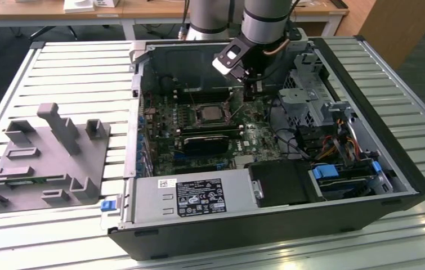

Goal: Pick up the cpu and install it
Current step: 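Close the cpu cover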

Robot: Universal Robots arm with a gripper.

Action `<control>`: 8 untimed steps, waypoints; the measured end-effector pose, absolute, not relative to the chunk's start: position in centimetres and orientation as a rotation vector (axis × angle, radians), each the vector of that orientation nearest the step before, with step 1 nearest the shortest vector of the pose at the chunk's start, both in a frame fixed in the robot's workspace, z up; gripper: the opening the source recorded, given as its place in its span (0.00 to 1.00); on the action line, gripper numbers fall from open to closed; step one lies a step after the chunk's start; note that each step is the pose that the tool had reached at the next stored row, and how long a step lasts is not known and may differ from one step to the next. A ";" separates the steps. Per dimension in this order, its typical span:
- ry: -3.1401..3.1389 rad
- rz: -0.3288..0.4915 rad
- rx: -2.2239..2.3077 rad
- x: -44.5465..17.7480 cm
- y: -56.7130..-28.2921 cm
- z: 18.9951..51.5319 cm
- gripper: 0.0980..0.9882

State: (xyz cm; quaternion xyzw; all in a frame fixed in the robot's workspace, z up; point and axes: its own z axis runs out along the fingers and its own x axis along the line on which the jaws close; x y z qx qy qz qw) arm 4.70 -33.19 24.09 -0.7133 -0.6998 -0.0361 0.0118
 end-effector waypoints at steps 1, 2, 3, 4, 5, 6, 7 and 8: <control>-2.182 -0.112 -2.224 4.7 -33.2 24.1 0.01; -2.182 -0.112 -2.224 4.6 -33.2 24.1 0.01; -2.182 -0.112 -2.224 4.5 -33.2 24.1 0.01; -2.182 -0.112 -2.224 4.4 -33.2 24.1 0.01; -2.182 -0.112 -2.224 4.3 -33.2 24.1 0.01; -2.182 -0.112 -2.224 4.2 -33.2 24.1 0.01; -2.182 -0.112 -2.224 4.1 -33.2 24.1 0.01; -2.182 -0.112 -2.224 4.0 -33.2 24.1 0.01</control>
